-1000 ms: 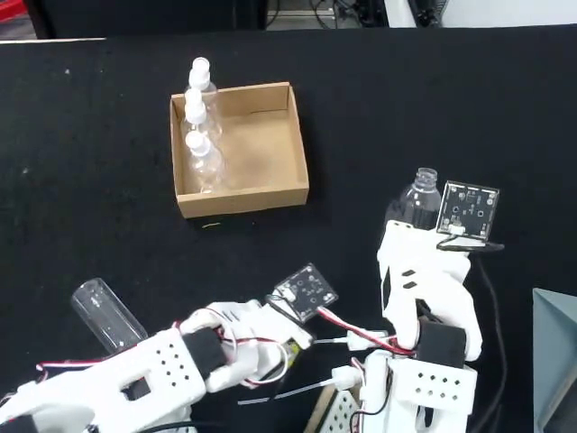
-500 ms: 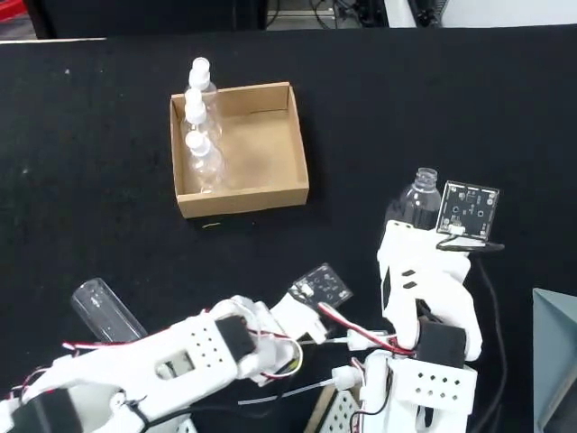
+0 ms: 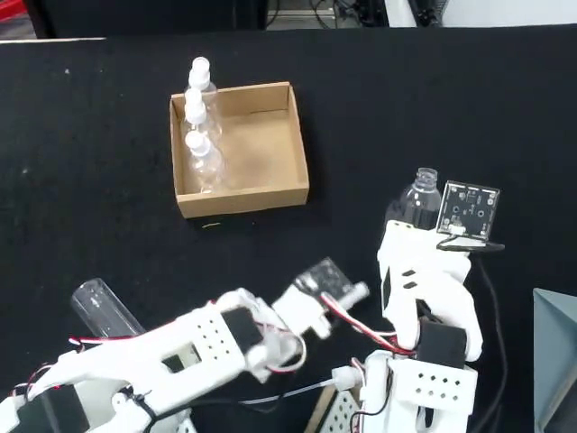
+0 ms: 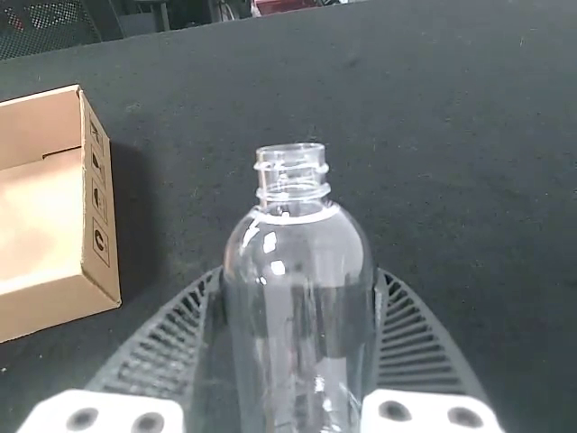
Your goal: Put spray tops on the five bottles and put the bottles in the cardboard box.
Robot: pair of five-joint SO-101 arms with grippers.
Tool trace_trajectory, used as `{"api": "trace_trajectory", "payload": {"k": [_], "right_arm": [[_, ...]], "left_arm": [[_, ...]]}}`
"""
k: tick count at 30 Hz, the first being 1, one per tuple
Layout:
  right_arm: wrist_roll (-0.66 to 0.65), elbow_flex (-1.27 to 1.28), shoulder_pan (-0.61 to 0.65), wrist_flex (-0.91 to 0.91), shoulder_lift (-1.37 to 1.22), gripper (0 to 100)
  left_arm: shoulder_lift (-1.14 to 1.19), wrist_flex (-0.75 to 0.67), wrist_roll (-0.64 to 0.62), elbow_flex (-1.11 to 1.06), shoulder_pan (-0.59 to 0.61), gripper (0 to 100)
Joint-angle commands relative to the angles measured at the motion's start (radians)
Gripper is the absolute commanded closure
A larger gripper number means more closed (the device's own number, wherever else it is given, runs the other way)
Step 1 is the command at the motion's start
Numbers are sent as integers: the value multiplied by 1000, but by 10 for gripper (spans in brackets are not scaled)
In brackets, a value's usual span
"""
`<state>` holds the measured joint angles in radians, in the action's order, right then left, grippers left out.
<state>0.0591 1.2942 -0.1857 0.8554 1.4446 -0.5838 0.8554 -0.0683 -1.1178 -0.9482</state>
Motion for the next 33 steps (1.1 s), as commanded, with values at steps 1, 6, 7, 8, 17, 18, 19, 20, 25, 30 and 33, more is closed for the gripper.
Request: {"api": "trace_trajectory", "payload": {"k": [1, 6, 7, 8, 17, 18, 19, 20, 25, 30, 33], "right_arm": [[6, -48, -23, -35, 28, 867], [5, -48, -23, -35, 28, 866], [5, -48, -23, -35, 28, 866], [5, -48, -23, -35, 28, 866], [5, -48, -25, -35, 28, 865], [5, -48, -25, -35, 28, 865], [5, -48, -25, -35, 28, 865], [5, -48, -25, -35, 28, 865], [5, -48, -25, -35, 28, 865], [6, -48, -25, -35, 28, 865], [8, -48, -25, -35, 28, 865]], "left_arm": [[0, 80, -2, 102, 116, 972], [0, 160, 41, 143, 196, 972], [0, 169, 57, 145, 205, 972], [-2, 172, 66, 145, 216, 972], [-2, 189, 106, 162, 346, 972], [-2, 204, 118, 165, 354, 972], [-2, 219, 124, 174, 361, 972], [-2, 235, 127, 185, 372, 972], [0, 299, 132, 251, 415, 963], [0, 334, 124, 265, 417, 834], [3, 334, 124, 265, 417, 822]]}}
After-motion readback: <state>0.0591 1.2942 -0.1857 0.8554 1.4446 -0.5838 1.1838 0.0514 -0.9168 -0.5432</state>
